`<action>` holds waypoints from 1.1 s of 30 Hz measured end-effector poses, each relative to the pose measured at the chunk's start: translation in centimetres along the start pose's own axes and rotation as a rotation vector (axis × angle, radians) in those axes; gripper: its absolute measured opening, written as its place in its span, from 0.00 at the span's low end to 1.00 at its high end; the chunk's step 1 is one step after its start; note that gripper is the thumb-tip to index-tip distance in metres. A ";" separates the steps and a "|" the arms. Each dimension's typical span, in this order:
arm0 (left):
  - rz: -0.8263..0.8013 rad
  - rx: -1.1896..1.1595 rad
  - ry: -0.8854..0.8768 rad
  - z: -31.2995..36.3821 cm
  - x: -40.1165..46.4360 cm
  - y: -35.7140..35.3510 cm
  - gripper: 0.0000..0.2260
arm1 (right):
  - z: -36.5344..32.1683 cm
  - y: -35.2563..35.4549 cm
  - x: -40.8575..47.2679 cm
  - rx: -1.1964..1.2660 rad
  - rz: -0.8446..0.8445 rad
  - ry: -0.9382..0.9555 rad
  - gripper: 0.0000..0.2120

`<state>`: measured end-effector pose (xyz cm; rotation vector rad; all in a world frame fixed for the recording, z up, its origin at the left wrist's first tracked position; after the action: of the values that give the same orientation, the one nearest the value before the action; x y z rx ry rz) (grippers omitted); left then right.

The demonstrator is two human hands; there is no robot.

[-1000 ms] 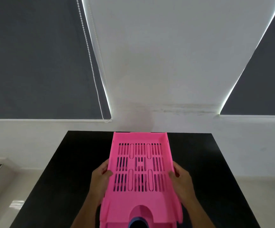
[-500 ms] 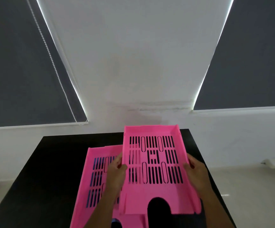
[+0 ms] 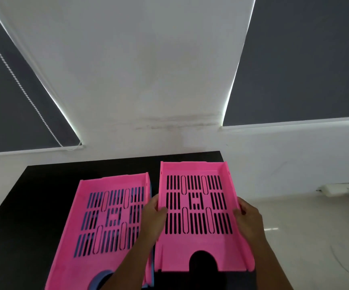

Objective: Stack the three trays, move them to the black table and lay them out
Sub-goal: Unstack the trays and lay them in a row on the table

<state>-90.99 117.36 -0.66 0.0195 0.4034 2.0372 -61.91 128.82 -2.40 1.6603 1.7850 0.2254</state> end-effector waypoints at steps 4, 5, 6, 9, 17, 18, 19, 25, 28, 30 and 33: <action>0.029 0.053 0.087 -2.0 -0.8 -1.3 0.14 | 2.2 -1.2 0.7 -0.020 -0.041 -0.019 0.14; 0.033 0.064 0.104 -2.6 -0.9 -1.6 0.14 | 2.7 -1.6 0.9 -0.029 -0.054 -0.024 0.14; 0.031 0.072 0.128 -3.2 -1.1 -1.8 0.13 | 3.2 -1.9 1.0 -0.036 -0.065 -0.030 0.13; 0.011 0.081 0.174 -6.0 -0.6 -2.4 0.17 | 4.2 -2.5 1.3 -0.049 -0.086 -0.058 0.13; -0.049 0.107 0.271 -9.4 0.0 -3.4 0.27 | 5.4 -3.0 1.6 -0.080 -0.098 -0.090 0.13; -0.062 0.109 0.279 -9.0 -0.3 -3.5 0.28 | 5.5 -3.1 1.6 -0.084 -0.097 -0.092 0.14; -0.069 0.105 0.280 -9.2 -0.2 -3.5 0.28 | 5.5 -3.2 1.5 -0.091 -0.093 -0.095 0.14; -0.091 0.109 0.264 -10.7 0.4 -3.6 0.28 | 5.1 -3.2 0.9 -0.090 -0.040 -0.134 0.10; -0.101 0.063 0.240 -13.7 1.8 -3.8 0.30 | 4.6 -2.7 0.5 -0.095 0.046 -0.156 0.08; -0.113 0.017 0.216 -11.8 1.5 -3.5 0.27 | 4.1 -2.1 0.2 -0.052 0.124 -0.183 0.08; -0.153 -0.017 0.161 -4.6 -0.7 -2.1 0.16 | 1.8 -2.2 -1.0 0.013 0.196 -0.154 0.12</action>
<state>-89.67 116.43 -5.50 -0.1824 0.4734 1.8970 -62.72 127.00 -4.59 1.8120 1.5145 0.1682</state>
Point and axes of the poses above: each hand's wrist, its own x-axis towards the middle knuckle, its own y-axis out of the back of the hand, z = x × y, the point moved 10 cm from there along x, towards the middle knuckle, and after that the axes turned 11 degrees about -y, right-handed, at the moved point
